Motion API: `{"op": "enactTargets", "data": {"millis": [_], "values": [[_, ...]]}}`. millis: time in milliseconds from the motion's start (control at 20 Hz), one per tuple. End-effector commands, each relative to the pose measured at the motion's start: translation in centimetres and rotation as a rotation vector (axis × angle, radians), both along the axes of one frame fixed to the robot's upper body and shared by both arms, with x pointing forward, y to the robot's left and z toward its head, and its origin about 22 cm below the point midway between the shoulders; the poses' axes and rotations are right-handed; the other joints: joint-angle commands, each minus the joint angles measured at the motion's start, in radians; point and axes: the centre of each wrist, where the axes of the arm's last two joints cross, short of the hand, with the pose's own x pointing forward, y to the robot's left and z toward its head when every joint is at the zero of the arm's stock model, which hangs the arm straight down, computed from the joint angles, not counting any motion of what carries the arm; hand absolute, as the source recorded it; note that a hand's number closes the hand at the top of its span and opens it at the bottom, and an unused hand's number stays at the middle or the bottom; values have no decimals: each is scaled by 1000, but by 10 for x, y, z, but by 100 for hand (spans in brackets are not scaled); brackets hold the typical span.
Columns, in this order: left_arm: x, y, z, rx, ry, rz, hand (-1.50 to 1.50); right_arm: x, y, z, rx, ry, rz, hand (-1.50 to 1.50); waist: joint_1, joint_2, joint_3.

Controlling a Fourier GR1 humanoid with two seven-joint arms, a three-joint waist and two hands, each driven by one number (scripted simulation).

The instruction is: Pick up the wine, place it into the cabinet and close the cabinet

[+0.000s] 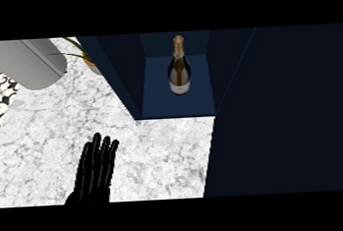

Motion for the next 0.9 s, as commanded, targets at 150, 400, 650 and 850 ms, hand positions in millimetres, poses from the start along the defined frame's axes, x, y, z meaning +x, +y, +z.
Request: {"op": "enactTargets", "data": {"millis": [150,400,650,850], "values": [[-1,28,18,3,-6,12,-150,-21,8,8,79,84,173,150,1,0,-1],[-10,63,21,2,-12,34,-150,-33,22,2,132,162,222,150,6,-1,-1],[-5,83,31,1,-45,74,-150,-50,34,6,80,148,350,150,3,-4,-1],[-2,120,39,-7,-39,101,-150,-50,49,6,40,111,414,150,5,-3,-1]]}}
